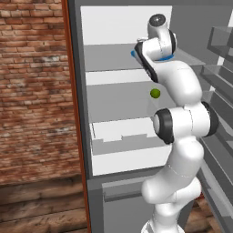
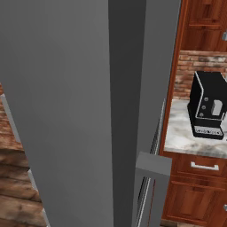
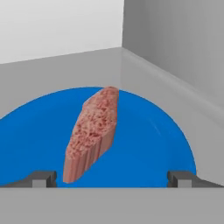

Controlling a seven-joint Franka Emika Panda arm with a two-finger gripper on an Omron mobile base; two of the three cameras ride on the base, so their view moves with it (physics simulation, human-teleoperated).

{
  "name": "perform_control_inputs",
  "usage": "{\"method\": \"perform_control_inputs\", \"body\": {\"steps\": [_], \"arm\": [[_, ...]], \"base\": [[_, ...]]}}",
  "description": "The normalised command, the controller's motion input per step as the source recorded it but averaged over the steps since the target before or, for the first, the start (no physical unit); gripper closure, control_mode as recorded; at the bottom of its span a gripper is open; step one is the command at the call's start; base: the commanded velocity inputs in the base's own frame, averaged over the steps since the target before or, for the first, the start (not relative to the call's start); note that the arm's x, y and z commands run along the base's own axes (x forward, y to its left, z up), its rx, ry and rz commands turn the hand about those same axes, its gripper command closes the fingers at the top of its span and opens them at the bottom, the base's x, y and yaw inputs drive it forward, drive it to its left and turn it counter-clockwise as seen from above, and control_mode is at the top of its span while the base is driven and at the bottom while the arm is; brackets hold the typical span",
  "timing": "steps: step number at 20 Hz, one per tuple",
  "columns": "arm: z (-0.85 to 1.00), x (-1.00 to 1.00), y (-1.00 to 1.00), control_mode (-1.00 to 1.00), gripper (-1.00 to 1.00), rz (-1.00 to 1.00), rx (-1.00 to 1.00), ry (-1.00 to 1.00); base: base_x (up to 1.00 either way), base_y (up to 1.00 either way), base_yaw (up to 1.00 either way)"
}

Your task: Retrieve the steak from the fridge and place it on the cutting board.

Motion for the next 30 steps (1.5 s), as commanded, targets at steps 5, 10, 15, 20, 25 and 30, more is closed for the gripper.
{"method": "perform_control_inputs", "body": {"steps": [5, 10, 15, 20, 25, 30], "arm": [[-0.13, 0.28, 0.00, -1.00, -1.00, -0.09, 0.00, 0.00], [-0.04, 0.33, 0.00, -1.00, -1.00, -0.04, 0.00, 0.00], [0.00, 0.34, 0.00, -1.00, -1.00, 0.00, 0.00, 0.00], [0.00, 0.29, -0.01, -1.00, -1.00, 0.00, 0.00, 0.00], [0.00, 0.16, -0.06, -1.00, -1.00, 0.00, 0.00, 0.01], [0.00, 0.01, -0.16, -1.00, -1.00, -0.02, 0.00, 0.02]], "base": [[0.00, 0.00, 0.00], [0.00, 0.00, 0.00], [0.00, 0.00, 0.00], [0.00, 0.00, 0.00], [0.00, 0.00, 0.00], [0.00, 0.00, 0.00]]}}
